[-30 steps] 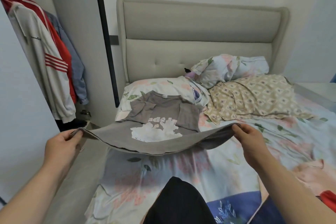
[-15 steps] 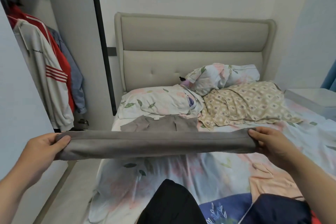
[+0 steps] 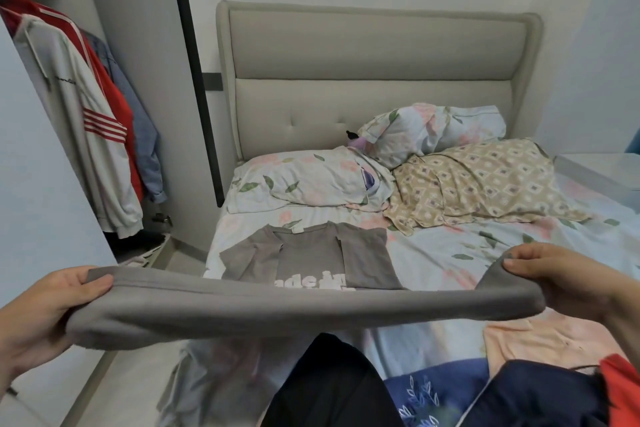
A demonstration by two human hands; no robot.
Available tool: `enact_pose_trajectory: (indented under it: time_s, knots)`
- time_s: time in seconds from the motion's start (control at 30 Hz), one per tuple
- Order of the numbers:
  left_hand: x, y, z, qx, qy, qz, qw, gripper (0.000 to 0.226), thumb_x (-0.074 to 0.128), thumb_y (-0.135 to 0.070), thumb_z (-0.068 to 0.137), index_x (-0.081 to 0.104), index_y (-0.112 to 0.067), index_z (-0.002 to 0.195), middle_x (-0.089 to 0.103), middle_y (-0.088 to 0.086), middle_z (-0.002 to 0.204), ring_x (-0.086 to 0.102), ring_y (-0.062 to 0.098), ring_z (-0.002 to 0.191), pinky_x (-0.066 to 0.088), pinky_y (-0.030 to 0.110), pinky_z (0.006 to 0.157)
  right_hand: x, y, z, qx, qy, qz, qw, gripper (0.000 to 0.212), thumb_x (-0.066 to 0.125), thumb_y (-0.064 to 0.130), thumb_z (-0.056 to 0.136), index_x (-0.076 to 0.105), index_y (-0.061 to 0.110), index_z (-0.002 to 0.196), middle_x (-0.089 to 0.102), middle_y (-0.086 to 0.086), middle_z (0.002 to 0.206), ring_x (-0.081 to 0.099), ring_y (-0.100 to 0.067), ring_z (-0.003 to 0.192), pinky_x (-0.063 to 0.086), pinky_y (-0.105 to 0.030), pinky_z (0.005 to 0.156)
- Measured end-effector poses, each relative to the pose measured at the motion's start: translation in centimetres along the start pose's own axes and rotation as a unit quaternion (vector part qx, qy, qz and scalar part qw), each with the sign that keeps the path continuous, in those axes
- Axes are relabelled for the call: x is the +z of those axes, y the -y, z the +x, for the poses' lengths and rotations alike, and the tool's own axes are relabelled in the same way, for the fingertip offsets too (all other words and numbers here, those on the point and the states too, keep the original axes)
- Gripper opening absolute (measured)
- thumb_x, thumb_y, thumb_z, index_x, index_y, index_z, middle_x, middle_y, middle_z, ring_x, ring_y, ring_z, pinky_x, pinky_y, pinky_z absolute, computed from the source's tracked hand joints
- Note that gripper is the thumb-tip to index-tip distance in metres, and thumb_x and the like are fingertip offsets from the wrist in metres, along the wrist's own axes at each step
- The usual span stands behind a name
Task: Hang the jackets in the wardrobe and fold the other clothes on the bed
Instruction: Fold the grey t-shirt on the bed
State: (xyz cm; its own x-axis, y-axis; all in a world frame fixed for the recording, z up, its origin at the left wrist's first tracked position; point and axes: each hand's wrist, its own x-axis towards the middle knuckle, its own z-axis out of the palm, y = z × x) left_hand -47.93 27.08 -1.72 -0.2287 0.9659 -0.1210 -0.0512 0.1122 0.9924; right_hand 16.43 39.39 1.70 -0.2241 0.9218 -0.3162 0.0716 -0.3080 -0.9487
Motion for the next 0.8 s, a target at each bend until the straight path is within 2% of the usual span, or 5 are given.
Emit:
enact_pose_trajectory:
  time_s: [0.2, 0.37, 0.53, 0.63, 0.8]
  knots:
    - [2.0, 2.5, 4.7, -0.018, -0.115, 0.045, 0.992, 0.017, 0.061, -0.015, 0.092, 0.071, -0.005, 0.1, 0.077, 0.008, 0.089, 0.068, 0.024, 0.083, 0.051, 0.036, 0.077, 1.1, -1.2, 5.4, -0.011, -0.12, -0.082, 0.989, 0.015, 0.07, 0.016, 0.085, 0.066, 0.006, 0.074, 0.05, -0.003, 0.063, 0.044, -0.016, 0.062, 0.044, -0.029, 0.062]
    - [4.5, 3.9, 9.9, -0.029, -0.211, 0.095, 0.972, 0.014, 0.066, -0.019, 0.092, 0.071, -0.006, 0.092, 0.059, 0.006, 0.064, 0.046, 0.015, 0.045, 0.037, 0.016, 0.042, 2.3, -2.3, 12.1, 0.025, -0.216, -0.054, 0.975, 0.02, 0.064, 0.016, 0.094, 0.062, 0.011, 0.075, 0.044, -0.002, 0.054, 0.028, -0.012, 0.044, 0.028, -0.021, 0.042]
    - [7.1, 4.6, 16.1, -0.114, -0.23, -0.05, 0.965, 0.005, 0.062, -0.012, 0.095, 0.059, -0.01, 0.092, 0.064, 0.012, 0.088, 0.069, 0.016, 0.051, 0.057, 0.026, 0.045, 4.3, -3.1, 19.4, 0.07, -0.214, 0.122, 0.967, 0.015, 0.047, 0.015, 0.103, 0.06, 0.01, 0.1, 0.069, -0.01, 0.092, 0.063, -0.021, 0.075, 0.056, -0.028, 0.052]
    - [7.7, 6.1, 20.5, -0.125, -0.256, -0.063, 0.957, 0.007, 0.06, -0.011, 0.096, 0.055, -0.01, 0.091, 0.061, 0.016, 0.099, 0.064, 0.027, 0.071, 0.056, 0.027, 0.044, 4.7, -3.8, 23.8, 0.065, -0.235, 0.132, 0.961, 0.019, 0.043, 0.013, 0.103, 0.061, 0.01, 0.097, 0.071, -0.01, 0.096, 0.067, -0.025, 0.081, 0.056, -0.031, 0.058]
    - [8.0, 9.8, 28.6, -0.144, -0.288, -0.016, 0.947, 0.036, 0.058, -0.014, 0.099, 0.047, -0.004, 0.131, 0.058, 0.024, 0.114, 0.062, 0.032, 0.082, 0.06, 0.034, 0.061, 4.9, -4.8, 31.3, 0.068, -0.251, 0.12, 0.958, 0.019, 0.042, 0.011, 0.102, 0.06, 0.011, 0.095, 0.072, -0.008, 0.096, 0.068, -0.024, 0.083, 0.052, -0.032, 0.066]
